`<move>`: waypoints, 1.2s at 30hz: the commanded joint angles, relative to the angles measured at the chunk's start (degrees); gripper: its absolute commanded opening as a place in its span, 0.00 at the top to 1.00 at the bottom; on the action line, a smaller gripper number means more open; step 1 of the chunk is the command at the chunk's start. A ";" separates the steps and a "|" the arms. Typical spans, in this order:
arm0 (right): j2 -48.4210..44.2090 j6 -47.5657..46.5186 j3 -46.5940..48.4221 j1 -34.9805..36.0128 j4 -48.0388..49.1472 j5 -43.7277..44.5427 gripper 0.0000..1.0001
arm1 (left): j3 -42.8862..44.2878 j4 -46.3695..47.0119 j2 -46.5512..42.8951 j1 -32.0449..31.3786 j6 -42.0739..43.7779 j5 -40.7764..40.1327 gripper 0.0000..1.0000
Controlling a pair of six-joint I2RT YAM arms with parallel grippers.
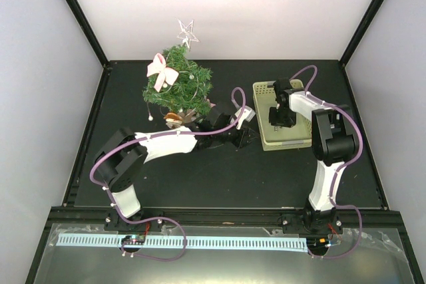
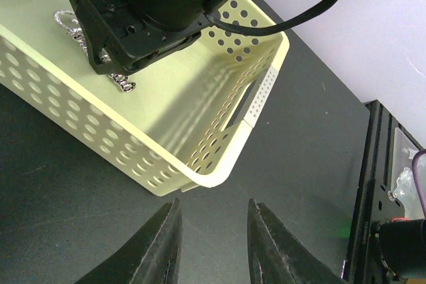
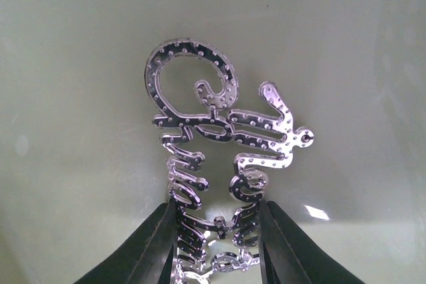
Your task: Decorate the small christmas tree
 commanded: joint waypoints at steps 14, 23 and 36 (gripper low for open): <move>-5.35 -0.82 -4.37 0.12 3.31 -0.83 0.70 | -0.22 1.86 -2.45 -0.11 0.41 -0.19 0.71; -11.00 -1.56 -5.52 0.10 1.85 1.78 0.70 | 4.30 -5.60 -9.13 -0.42 -0.96 2.64 0.67; -22.11 -1.80 -6.15 1.00 1.49 3.36 0.68 | 15.37 -26.47 -24.42 -0.01 7.54 -5.83 0.61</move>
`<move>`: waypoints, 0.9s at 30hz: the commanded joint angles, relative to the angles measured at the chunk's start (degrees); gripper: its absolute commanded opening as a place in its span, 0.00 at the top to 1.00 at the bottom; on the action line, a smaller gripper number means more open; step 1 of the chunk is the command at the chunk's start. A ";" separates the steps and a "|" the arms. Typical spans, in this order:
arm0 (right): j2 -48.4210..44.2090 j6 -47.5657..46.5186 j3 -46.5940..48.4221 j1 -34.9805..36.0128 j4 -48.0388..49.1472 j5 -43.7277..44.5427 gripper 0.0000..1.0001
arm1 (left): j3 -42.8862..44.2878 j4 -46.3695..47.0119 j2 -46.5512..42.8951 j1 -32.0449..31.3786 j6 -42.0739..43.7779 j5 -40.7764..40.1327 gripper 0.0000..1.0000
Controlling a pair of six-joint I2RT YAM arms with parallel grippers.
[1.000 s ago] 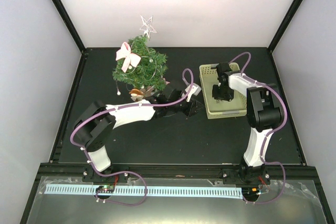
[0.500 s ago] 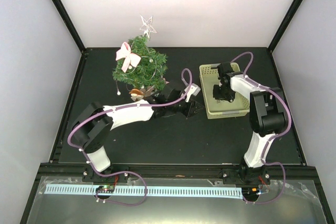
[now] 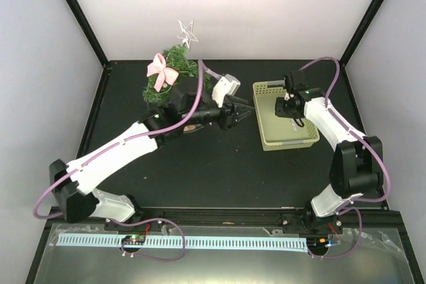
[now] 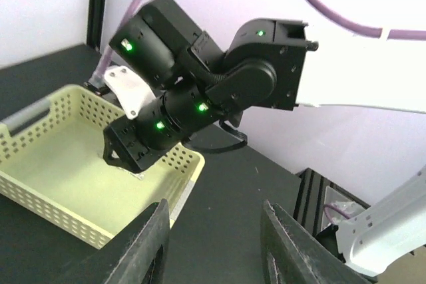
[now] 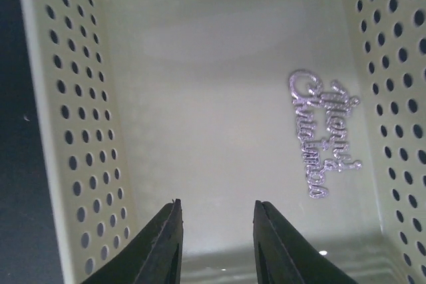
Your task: Decorate the small christmas tree
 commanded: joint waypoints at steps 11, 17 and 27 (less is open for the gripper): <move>13.13 -4.05 10.46 -4.24 -0.98 5.82 0.51 | -9.23 -8.14 -13.10 0.17 10.24 -6.24 0.58; 19.00 -4.06 13.41 -6.78 0.21 -0.59 0.51 | -14.96 -8.82 -18.57 0.12 11.92 -8.70 0.58; 25.65 -3.91 17.08 -6.97 -0.62 -1.54 0.47 | -17.72 -8.15 -22.13 0.12 12.25 -10.50 0.57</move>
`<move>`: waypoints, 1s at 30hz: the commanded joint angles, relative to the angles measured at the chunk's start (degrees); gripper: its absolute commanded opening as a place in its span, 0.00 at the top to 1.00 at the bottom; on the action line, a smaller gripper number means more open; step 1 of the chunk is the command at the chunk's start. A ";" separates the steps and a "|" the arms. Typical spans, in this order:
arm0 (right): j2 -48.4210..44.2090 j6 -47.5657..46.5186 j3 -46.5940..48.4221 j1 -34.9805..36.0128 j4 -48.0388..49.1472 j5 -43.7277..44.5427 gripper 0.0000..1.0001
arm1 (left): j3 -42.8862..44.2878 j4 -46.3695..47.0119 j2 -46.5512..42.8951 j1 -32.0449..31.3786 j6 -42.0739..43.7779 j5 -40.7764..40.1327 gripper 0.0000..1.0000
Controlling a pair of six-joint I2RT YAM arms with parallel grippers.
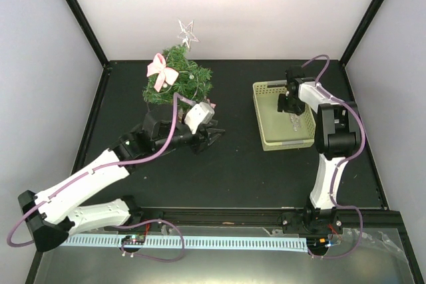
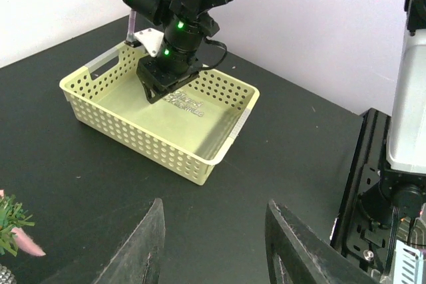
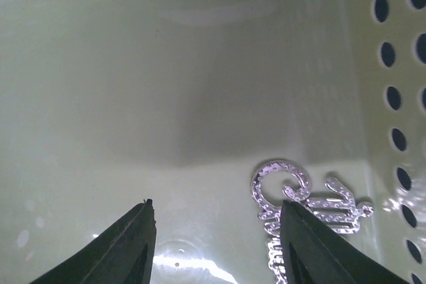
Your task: Decorate the small christmas tree
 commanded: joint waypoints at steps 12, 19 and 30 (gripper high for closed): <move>2.86 1.60 0.86 -0.20 0.13 -5.62 0.46 | -1.59 1.55 -2.33 0.14 0.40 -2.15 0.57; 3.00 4.95 -1.45 0.19 3.46 -8.83 0.46 | -1.76 1.99 -2.12 0.13 0.57 -2.49 0.57; 0.32 4.49 0.88 3.81 2.88 -5.79 0.46 | -2.68 3.08 -2.59 0.13 0.08 -2.65 0.56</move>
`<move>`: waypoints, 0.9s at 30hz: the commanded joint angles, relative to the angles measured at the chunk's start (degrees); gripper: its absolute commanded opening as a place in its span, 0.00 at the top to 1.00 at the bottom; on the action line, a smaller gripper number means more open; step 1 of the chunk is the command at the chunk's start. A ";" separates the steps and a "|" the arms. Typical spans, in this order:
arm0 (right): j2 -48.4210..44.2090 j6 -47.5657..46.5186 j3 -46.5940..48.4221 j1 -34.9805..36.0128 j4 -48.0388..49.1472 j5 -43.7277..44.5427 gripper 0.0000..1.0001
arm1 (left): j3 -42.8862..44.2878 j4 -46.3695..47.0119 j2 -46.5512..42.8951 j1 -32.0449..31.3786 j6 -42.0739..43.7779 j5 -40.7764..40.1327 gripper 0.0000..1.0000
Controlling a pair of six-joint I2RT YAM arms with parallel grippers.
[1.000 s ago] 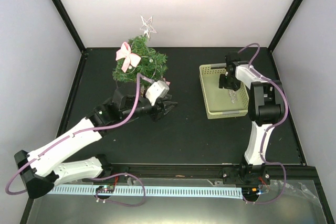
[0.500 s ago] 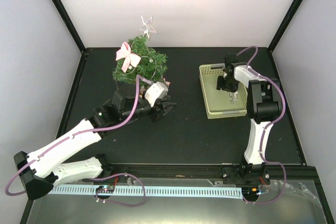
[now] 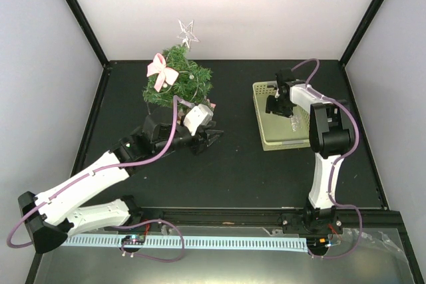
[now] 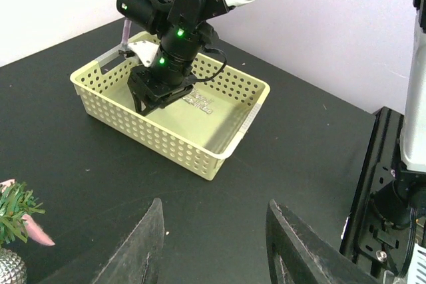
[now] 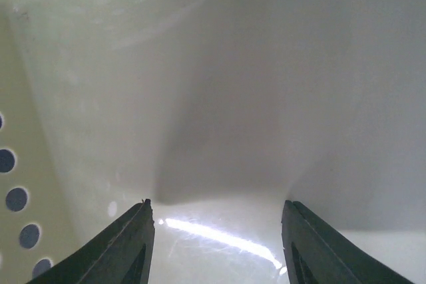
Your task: Decorate the small christmas tree
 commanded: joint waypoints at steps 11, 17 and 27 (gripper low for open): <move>-3.69 -3.54 0.30 -2.16 -1.95 10.47 0.42 | -1.56 2.48 -1.37 0.14 0.06 -1.21 0.56; -2.75 -3.20 -0.60 -2.89 -0.86 8.43 0.42 | -1.74 2.40 -1.69 0.13 0.08 -1.50 0.56; -1.51 -1.82 -1.19 -3.02 -1.25 7.50 0.42 | -1.80 2.57 -2.40 0.14 0.02 -2.25 0.56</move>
